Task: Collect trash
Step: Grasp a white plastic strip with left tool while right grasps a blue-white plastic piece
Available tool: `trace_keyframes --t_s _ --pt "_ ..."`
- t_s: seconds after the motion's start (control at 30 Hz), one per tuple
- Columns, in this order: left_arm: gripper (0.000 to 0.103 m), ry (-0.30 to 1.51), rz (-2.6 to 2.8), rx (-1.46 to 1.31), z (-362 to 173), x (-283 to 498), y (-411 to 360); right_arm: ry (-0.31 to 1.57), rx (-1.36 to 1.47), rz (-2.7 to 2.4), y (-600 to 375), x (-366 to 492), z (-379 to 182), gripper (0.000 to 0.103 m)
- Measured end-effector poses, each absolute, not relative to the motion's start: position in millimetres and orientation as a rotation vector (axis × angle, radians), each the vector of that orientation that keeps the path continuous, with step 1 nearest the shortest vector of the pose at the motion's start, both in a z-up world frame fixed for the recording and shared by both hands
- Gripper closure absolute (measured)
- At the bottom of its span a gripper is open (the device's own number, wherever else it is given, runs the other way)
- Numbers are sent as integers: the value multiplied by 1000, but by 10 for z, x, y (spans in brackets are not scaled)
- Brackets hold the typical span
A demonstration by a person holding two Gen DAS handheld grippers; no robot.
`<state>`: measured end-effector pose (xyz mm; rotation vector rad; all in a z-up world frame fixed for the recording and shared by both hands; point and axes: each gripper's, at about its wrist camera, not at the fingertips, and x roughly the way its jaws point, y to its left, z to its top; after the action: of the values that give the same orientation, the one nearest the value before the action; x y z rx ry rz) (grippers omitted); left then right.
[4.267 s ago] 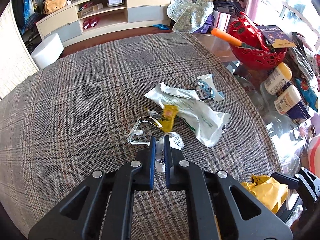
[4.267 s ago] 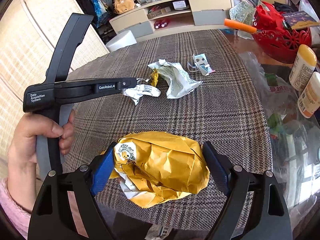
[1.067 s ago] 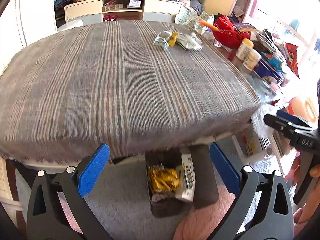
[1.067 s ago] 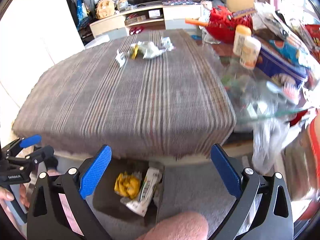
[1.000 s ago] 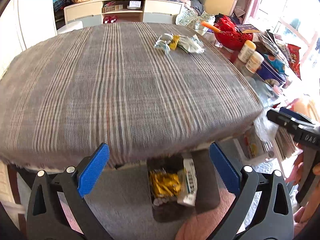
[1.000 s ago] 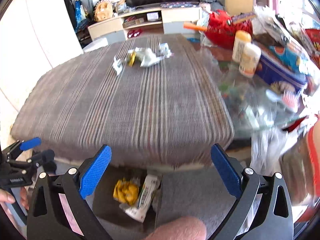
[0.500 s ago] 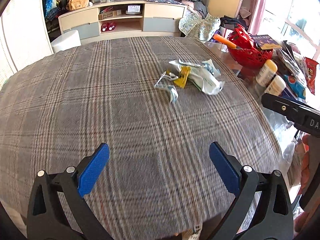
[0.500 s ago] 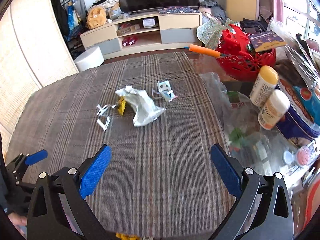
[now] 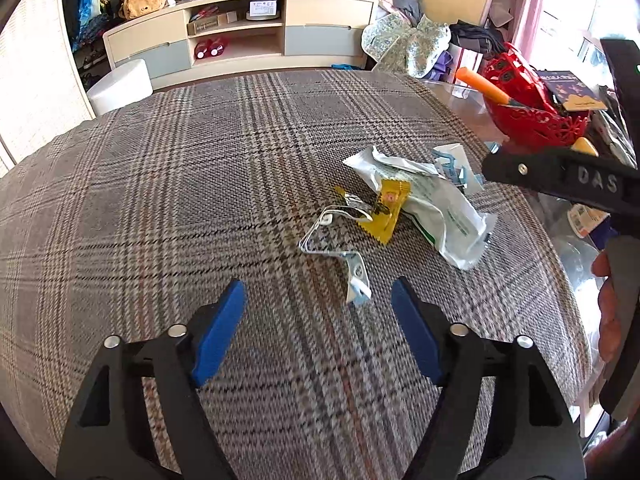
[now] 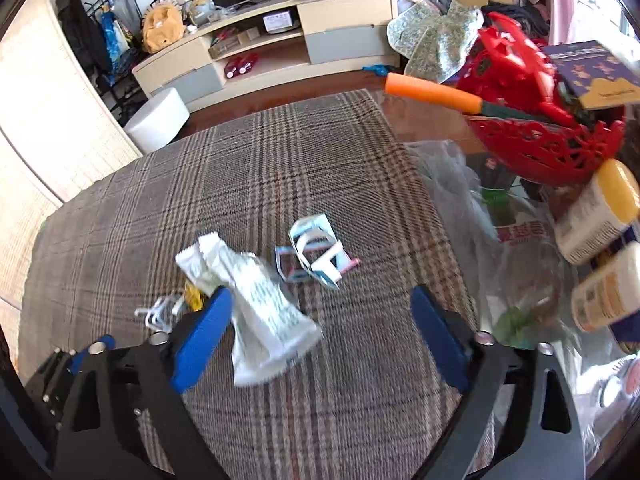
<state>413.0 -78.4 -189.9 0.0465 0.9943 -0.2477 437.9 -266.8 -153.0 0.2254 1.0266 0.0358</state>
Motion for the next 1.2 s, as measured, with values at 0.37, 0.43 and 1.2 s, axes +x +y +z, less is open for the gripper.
trace_keyframes --t_s 0.37,0.43,1.2 --pt "86 996 -259 97 -2042 4330 -919 1086 179 78 -2523 4731 -1794 65" --pt "91 1019 -281 76 -2062 4352 -917 1082 179 90 -2538 4756 -1809 69" --pt "100 977 -373 17 -1475 2908 -668 967 118 196 -2371 2948 -971 97"
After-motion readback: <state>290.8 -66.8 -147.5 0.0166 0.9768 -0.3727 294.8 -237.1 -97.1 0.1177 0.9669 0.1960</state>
